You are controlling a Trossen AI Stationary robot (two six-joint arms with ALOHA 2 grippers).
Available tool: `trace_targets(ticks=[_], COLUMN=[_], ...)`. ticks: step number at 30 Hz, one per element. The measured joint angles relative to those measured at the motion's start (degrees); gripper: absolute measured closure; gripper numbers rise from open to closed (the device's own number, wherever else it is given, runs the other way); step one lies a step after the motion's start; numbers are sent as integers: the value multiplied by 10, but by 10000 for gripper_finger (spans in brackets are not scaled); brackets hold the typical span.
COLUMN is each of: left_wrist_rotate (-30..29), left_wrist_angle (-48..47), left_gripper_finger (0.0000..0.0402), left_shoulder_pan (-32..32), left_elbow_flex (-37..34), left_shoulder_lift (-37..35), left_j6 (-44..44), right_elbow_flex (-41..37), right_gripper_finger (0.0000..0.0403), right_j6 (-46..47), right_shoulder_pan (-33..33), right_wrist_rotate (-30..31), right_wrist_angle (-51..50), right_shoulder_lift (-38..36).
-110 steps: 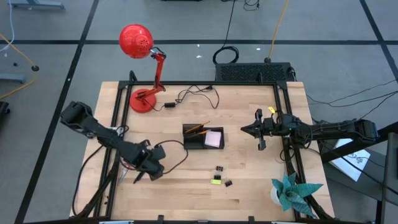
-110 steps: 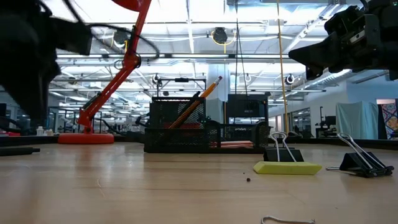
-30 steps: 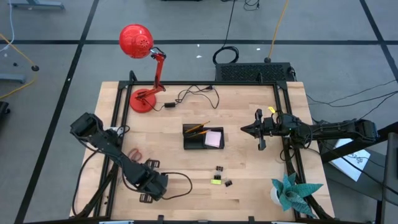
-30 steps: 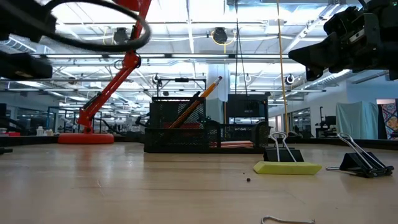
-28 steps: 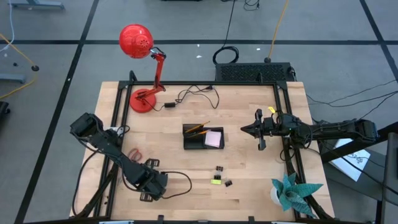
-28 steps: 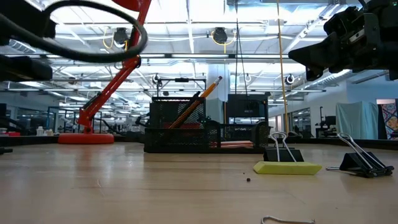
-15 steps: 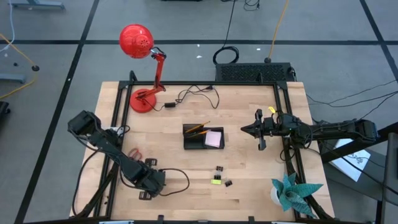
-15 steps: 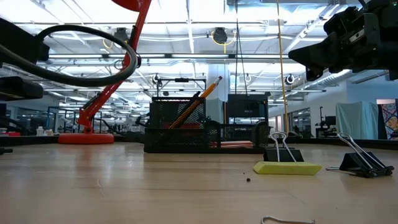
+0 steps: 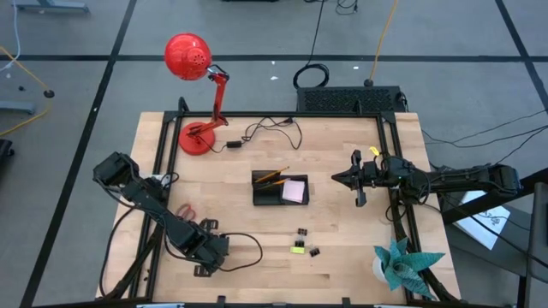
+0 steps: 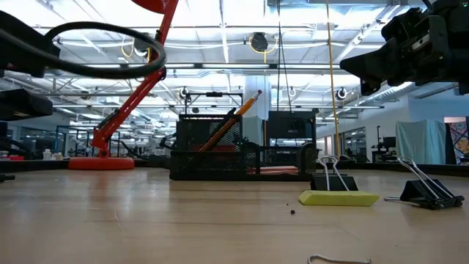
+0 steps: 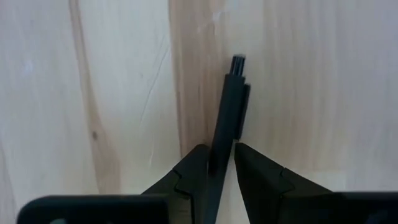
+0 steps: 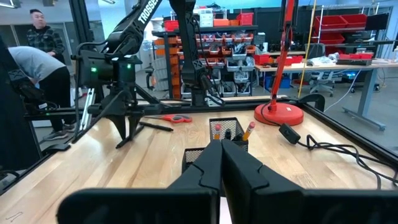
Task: Pick and place office supplies into organizer
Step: Put the pen into the desk organizer
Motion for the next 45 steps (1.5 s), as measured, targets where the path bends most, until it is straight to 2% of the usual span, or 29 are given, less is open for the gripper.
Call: trace_targets(ticks=[6, 11, 17, 21, 27, 32, 34, 37, 40, 45], left_wrist_rotate=[-2, 13, 3, -44, -171, -243, -254, -251, -215, -128], left_wrist_angle=[30, 31, 50, 111, 205, 303, 340, 411, 515, 716], left_gripper_finger=[320, 386, 369, 367, 367, 367, 367, 367, 367, 367], left_shoulder_pan=[1, 3, 3, 1, 24, 53, 68, 98, 134, 229], left_elbow_flex=[0, 1, 0, 0, -1, -1, -1, -5, -41, -159], left_shoulder_lift=[2, 2, 2, 3, -19, -60, -81, -110, -141, -180], left_j6=[1, -11, 5, 71, 171, 316, 377, 464, 540, 567], right_elbow_flex=[0, 0, 0, 0, 0, 0, 0, 0, 0, 0], right_gripper_finger=[399, 399, 399, 399, 399, 399, 399, 399, 399, 399], right_j6=[0, 0, 0, 0, 0, 7, 8, 8, 8, 7], right_shoulder_pan=[0, 0, 0, 0, 0, 0, 0, 0, 0, 0], right_wrist_rotate=[0, 0, 0, 0, 0, 0, 0, 0, 0, 0], right_wrist_angle=[0, 0, 0, 0, 0, 6, 5, 7, 8, 8], right_shoulder_lift=[0, 0, 0, 0, 0, 2, 2, 2, 2, 2])
